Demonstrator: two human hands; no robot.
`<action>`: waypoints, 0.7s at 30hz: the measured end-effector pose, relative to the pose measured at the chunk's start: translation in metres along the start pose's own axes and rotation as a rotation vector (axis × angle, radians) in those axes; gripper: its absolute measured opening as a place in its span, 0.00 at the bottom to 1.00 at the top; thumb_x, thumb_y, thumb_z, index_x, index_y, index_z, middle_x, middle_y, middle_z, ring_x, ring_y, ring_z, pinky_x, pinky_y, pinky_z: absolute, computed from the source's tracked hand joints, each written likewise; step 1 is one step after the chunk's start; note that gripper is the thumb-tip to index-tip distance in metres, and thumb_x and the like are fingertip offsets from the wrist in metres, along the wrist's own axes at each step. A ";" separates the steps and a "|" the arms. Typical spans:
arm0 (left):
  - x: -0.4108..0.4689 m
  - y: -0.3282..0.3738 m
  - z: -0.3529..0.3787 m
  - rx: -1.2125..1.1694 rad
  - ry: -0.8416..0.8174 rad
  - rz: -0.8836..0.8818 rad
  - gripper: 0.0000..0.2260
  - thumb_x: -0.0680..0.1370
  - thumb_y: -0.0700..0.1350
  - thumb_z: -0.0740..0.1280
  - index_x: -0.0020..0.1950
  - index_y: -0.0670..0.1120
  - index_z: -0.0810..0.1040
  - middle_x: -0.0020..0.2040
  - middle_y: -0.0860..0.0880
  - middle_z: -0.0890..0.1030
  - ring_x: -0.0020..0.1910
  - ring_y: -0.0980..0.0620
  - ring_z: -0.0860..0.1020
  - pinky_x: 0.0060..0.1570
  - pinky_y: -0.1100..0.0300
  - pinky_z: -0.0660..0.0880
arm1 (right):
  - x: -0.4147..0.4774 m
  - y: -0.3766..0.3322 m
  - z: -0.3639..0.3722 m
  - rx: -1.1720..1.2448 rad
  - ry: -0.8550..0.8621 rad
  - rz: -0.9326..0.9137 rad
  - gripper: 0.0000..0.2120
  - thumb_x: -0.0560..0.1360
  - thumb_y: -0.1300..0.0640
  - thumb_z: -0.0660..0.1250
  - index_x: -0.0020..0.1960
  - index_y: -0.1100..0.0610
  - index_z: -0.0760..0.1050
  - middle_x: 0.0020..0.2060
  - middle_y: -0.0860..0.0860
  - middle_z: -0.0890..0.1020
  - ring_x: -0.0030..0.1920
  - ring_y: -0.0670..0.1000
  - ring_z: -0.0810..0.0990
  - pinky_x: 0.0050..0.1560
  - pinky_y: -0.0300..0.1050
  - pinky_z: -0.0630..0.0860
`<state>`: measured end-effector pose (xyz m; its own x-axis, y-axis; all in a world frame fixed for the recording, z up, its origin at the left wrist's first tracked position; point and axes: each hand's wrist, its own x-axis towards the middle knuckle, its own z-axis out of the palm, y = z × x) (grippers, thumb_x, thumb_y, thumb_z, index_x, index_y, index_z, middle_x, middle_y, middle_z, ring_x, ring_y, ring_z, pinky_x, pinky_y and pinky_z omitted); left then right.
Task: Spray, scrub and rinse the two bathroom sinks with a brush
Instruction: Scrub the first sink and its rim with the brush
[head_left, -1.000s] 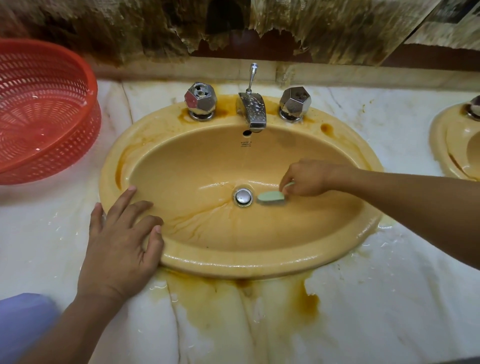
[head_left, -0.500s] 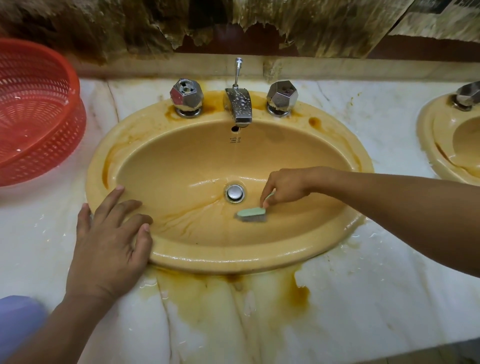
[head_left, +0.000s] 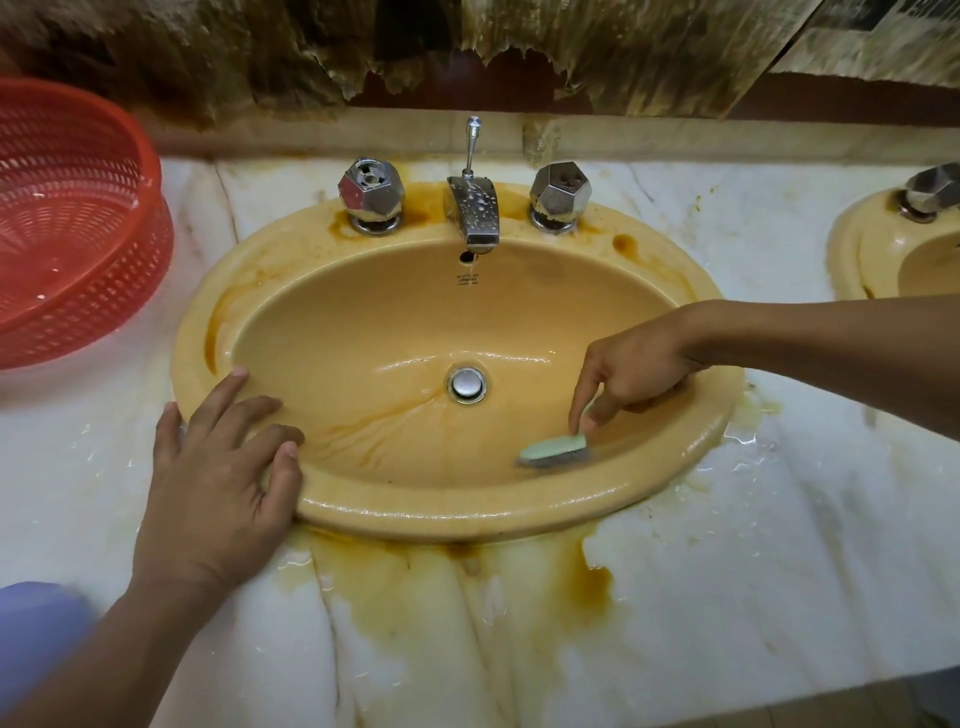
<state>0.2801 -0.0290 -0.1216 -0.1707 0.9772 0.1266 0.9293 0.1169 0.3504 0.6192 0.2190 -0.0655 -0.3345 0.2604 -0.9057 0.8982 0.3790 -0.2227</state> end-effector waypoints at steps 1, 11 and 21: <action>0.000 0.000 0.000 0.001 0.000 -0.002 0.20 0.79 0.52 0.54 0.48 0.48 0.85 0.62 0.46 0.80 0.78 0.45 0.64 0.73 0.32 0.56 | -0.002 -0.004 -0.001 0.052 -0.031 0.015 0.08 0.79 0.49 0.71 0.56 0.41 0.85 0.26 0.49 0.69 0.26 0.51 0.63 0.27 0.38 0.62; -0.001 0.000 0.001 -0.039 0.001 -0.030 0.22 0.82 0.51 0.52 0.50 0.48 0.86 0.61 0.49 0.80 0.79 0.48 0.63 0.75 0.34 0.54 | 0.010 -0.029 0.018 0.247 0.007 -0.038 0.09 0.80 0.50 0.70 0.58 0.45 0.85 0.27 0.49 0.69 0.24 0.51 0.63 0.26 0.39 0.61; 0.000 -0.002 0.001 -0.004 0.007 -0.007 0.21 0.81 0.53 0.54 0.49 0.48 0.85 0.61 0.48 0.81 0.78 0.46 0.64 0.73 0.34 0.56 | -0.064 0.007 -0.021 0.078 0.034 0.212 0.07 0.79 0.49 0.70 0.54 0.43 0.85 0.25 0.49 0.66 0.24 0.51 0.61 0.26 0.38 0.58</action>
<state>0.2789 -0.0291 -0.1227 -0.1793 0.9750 0.1310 0.9267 0.1227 0.3552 0.6410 0.2230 -0.0012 -0.1437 0.3575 -0.9228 0.9683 0.2433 -0.0566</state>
